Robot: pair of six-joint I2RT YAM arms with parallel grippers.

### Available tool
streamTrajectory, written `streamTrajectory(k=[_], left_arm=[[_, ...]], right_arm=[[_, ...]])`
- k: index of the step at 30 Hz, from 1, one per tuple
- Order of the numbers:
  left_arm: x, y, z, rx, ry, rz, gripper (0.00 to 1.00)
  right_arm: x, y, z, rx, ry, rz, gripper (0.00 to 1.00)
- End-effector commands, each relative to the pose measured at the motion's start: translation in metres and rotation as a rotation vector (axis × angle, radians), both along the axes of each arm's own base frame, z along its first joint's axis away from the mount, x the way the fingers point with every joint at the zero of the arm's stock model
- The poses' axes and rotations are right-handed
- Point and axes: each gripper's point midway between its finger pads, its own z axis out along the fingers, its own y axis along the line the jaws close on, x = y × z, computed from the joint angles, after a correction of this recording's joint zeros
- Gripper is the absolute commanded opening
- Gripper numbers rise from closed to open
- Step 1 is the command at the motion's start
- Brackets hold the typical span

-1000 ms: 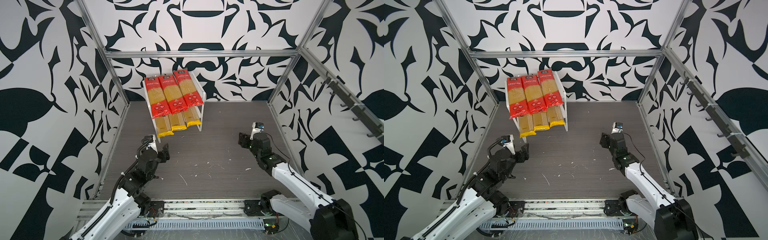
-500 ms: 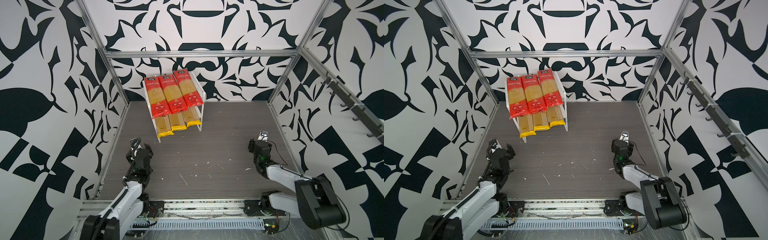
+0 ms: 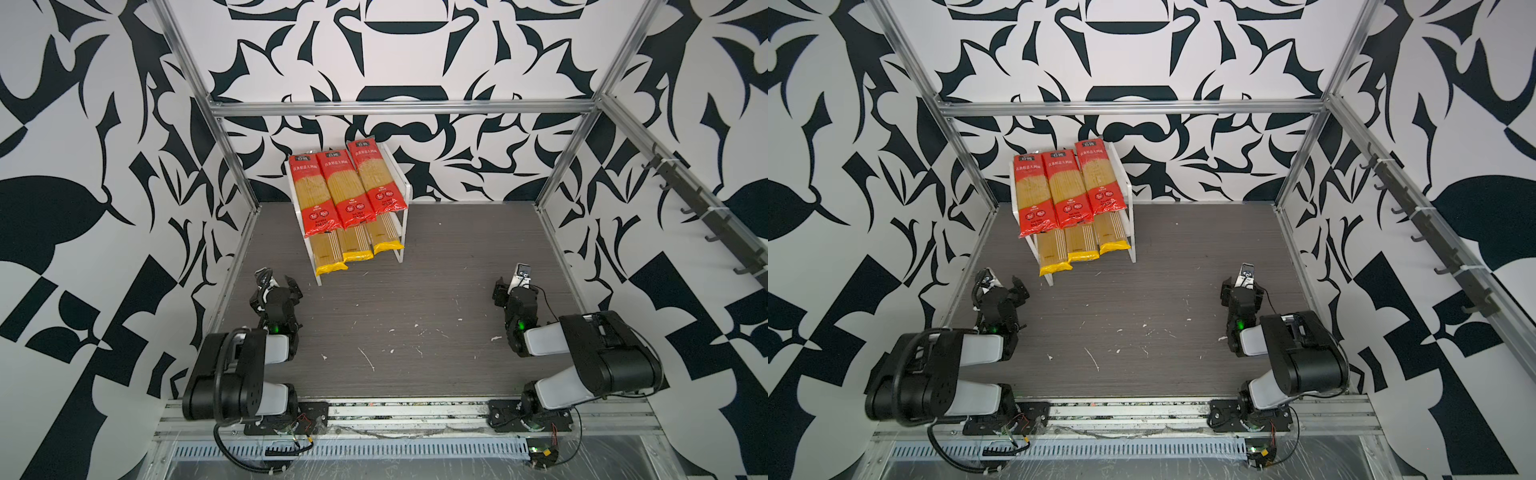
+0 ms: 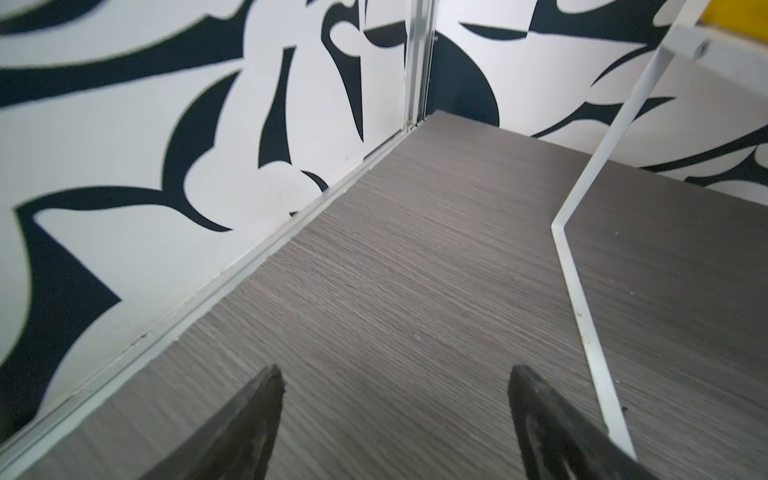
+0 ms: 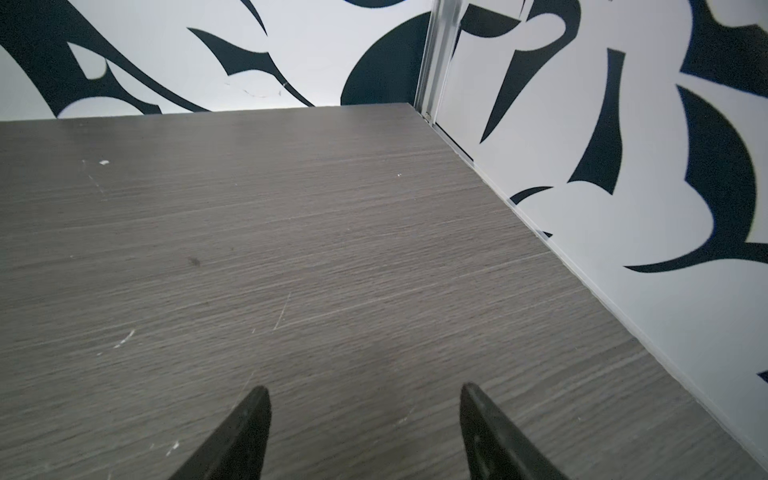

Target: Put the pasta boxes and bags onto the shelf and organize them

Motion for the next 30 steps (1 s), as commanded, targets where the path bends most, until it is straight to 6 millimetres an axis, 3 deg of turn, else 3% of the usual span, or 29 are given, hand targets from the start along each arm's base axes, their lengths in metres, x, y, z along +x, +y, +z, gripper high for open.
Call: streamTrajectory(k=[1,10,19,21,25,28,30], left_arm=[[0.01,-0.005,0.026,0.013,-0.111,-0.046,0.89],[0.026,-0.018,0.016,0.003,-0.046,-0.144,0.89],[0.041,-0.018,0.003,0.003,0.014,-0.148,0.93],[0.045,-0.018,0.0,-0.001,0.044,-0.15,0.99],[0.045,-0.018,0.001,0.001,0.038,-0.149,0.99],[0.044,-0.018,0.001,-0.002,0.043,-0.151,1.0],[0.045,-0.018,0.001,-0.002,0.042,-0.15,0.99]], right_arm=[[0.005,0.003,0.019,-0.009,-0.109,0.025,0.76],[0.018,0.004,0.012,-0.005,-0.031,0.026,0.78],[0.019,0.003,0.011,-0.009,-0.02,0.021,0.79],[0.02,0.003,0.011,-0.01,-0.016,0.019,0.83],[0.021,0.003,0.01,-0.008,-0.007,0.018,0.85],[0.021,0.003,0.01,-0.008,-0.006,0.018,0.99],[0.021,0.003,0.01,-0.008,-0.006,0.019,1.0]])
